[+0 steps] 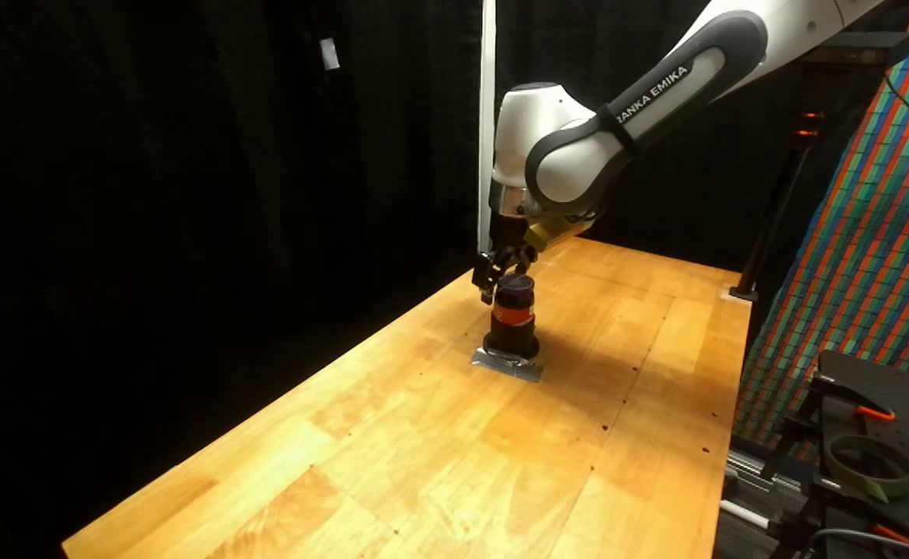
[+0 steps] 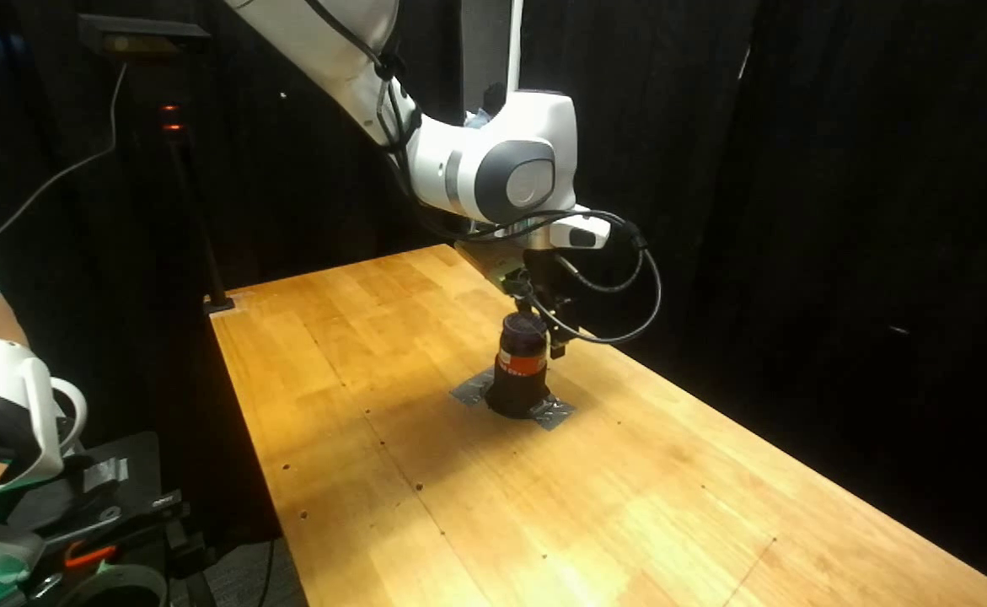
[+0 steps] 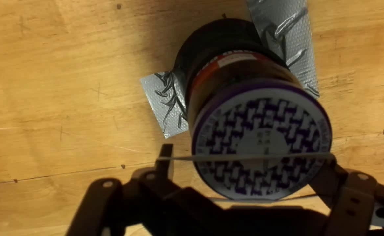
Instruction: Put the elastic around the bottle
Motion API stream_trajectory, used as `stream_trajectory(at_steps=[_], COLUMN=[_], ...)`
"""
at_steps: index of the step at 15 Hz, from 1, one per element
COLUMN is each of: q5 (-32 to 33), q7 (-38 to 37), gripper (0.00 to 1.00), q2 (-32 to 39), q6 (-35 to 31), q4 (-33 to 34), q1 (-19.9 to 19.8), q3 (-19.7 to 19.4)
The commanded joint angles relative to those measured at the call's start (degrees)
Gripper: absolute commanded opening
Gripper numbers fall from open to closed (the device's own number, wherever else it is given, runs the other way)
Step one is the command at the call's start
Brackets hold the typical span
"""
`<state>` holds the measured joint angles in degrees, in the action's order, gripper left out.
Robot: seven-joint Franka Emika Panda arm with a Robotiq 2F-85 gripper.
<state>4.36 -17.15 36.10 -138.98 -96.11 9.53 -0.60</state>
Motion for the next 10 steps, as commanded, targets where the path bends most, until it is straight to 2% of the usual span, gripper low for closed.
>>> stream_trajectory(at_steps=[1,4,5,10], q5=[2.39,6.32,6.27,-0.03], q7=[-2.47,-4.86,-4.80,2.19], gripper=[1.00,1.00,1.00,1.00], q2=[1.38,1.69,1.69,-1.13], q6=[-2.98,-6.97,-6.41,3.16], q4=[1.42,0.77,0.67,-1.74], q1=[2.05,4.18,4.17,0.65], q3=[-2.63,-5.19,-5.03,0.61])
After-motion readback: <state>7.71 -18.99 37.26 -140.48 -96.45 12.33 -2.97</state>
